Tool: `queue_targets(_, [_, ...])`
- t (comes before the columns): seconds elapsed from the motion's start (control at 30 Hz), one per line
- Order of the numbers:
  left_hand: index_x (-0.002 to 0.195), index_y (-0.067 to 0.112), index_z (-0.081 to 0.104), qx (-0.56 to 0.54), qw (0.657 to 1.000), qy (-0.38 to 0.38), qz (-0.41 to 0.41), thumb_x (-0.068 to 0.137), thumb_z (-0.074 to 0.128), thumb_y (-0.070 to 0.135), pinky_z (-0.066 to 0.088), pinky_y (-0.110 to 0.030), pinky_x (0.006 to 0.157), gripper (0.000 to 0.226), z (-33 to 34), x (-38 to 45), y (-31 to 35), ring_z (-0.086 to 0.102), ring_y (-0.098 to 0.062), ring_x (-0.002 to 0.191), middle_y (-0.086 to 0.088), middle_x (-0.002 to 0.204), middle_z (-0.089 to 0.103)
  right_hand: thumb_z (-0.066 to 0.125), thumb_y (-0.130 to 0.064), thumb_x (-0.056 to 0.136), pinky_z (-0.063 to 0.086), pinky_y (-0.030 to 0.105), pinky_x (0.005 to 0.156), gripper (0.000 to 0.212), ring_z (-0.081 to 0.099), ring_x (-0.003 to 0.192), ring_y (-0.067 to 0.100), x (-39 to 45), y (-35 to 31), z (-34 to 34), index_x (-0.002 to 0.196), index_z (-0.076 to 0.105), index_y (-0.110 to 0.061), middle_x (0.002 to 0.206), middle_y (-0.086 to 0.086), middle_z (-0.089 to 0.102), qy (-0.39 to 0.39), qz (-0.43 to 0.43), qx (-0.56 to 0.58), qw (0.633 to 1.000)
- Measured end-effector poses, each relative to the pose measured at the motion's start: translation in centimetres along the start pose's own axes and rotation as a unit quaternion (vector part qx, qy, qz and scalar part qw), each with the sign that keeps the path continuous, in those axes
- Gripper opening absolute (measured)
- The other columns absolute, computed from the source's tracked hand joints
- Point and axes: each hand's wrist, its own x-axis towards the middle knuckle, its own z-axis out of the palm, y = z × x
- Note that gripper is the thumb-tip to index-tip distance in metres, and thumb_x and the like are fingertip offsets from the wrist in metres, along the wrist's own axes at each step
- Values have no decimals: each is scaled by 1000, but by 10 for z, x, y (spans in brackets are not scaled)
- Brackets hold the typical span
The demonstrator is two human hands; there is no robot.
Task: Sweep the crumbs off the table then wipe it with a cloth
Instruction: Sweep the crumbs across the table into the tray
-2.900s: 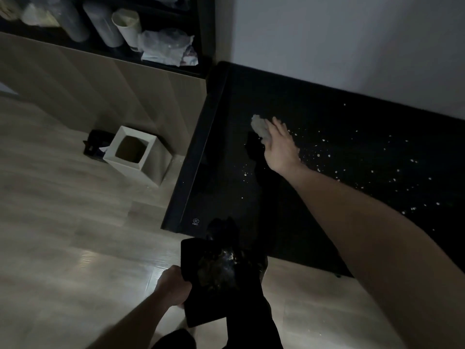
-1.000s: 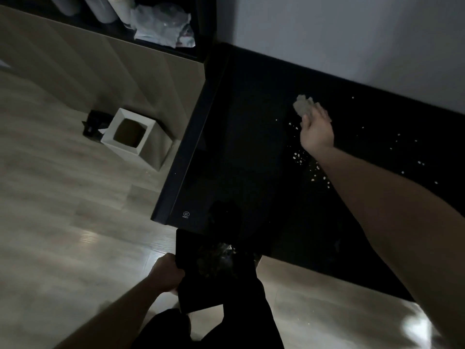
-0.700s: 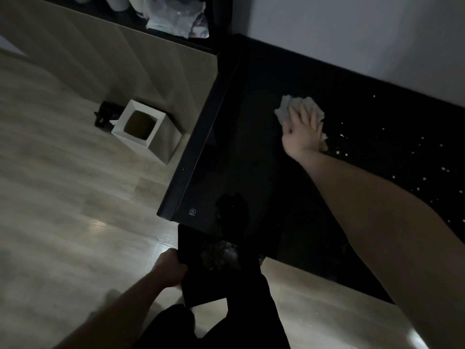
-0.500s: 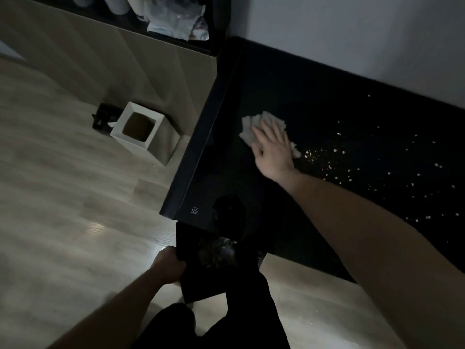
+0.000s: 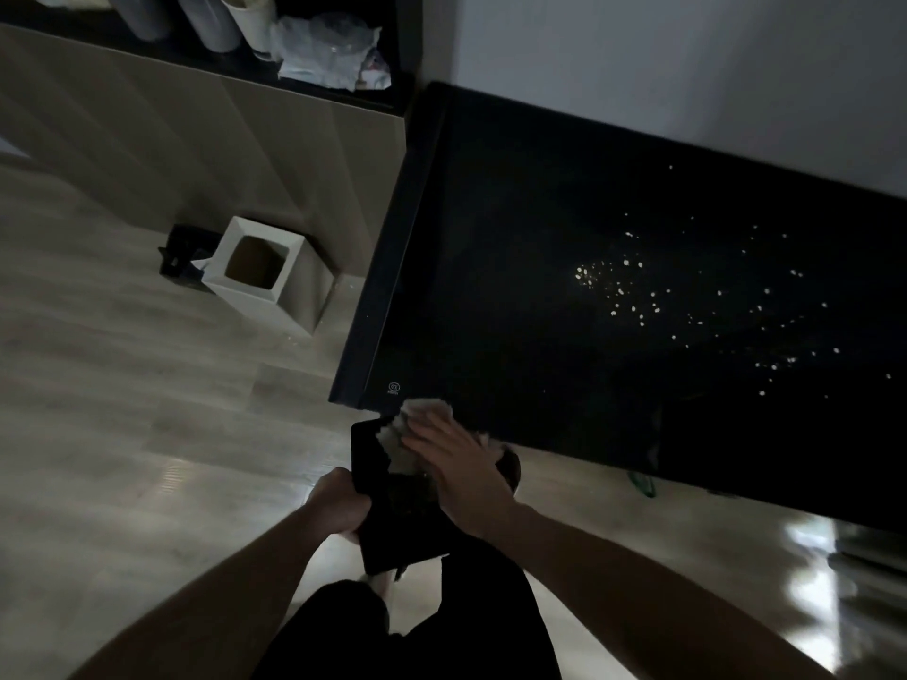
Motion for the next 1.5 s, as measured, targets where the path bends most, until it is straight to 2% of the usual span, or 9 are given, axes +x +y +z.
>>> queue_targets(0.1, [90,-5,69,-42,999,-11,3,70,50,6,65,-47,64,30,-2,1,-10,76,-34,65,-23,77,76,49,-7,104,31,33,124,49,25,151,-5,-24,-15,-4,152,50,-18,161,-4,45,-5,37,58,998])
queue_targets(0.23, [88,-4,69,-54,998,-15,6,68,46,4,65,-48,63,32,-6,2,-21,76,-32,58,-21,69,76,45,-11,109,23,23,126,48,27,151,-7,16,-33,-40,155,45,-22,162,-14,38,65,76,137,986])
queue_targets(0.37, [88,-4,70,-64,998,-6,6,74,45,1,65,-45,64,29,-8,-2,-21,76,-30,58,-20,71,76,47,-12,108,25,38,128,45,32,154,17,109,-21,-63,153,49,-10,162,5,43,111,76,69,988])
queue_targets(0.57, [85,-2,70,-63,998,12,5,76,47,-1,64,-37,54,24,-8,2,-23,75,-29,57,-17,72,76,42,-18,110,11,43,127,48,16,159,25,188,8,-62,158,40,-18,169,2,29,-37,44,-109,992])
queue_targets(0.63, [86,-3,69,-72,997,1,5,75,46,-2,65,-44,56,26,-8,5,-27,76,-32,57,-20,73,76,42,-18,110,15,52,124,50,10,160,20,170,15,-53,159,37,-26,172,-6,22,-70,39,-125,989])
queue_targets(0.9, [87,-3,70,-66,998,-20,14,70,46,1,65,-45,61,30,-4,3,-27,76,-31,58,-19,67,76,43,-13,98,8,34,130,54,8,159,5,2,11,-12,151,52,-19,164,-1,39,-48,1,-55,997])
queue_targets(1.03, [87,-6,69,-34,999,-31,25,64,46,4,65,-48,62,34,4,3,-17,76,-34,62,-22,69,75,58,-8,100,34,35,123,55,26,153,-1,-71,-5,-14,151,50,-26,162,-11,41,-103,16,-3,995])
queue_targets(1.2, [90,-3,68,13,999,-23,28,73,50,7,65,-38,63,27,15,-9,5,75,-32,67,-19,76,76,46,-13,109,34,27,122,49,34,148,-7,-94,-13,-72,148,49,-43,160,-27,39,84,184,96,975])
queue_targets(1.5, [92,-5,66,-3,1000,-23,5,76,52,2,64,-45,55,22,45,-17,41,76,-35,62,-22,80,75,40,-29,111,33,30,124,46,33,147,-8,-87,121,-200,157,40,-31,156,-16,49,291,309,85,902])
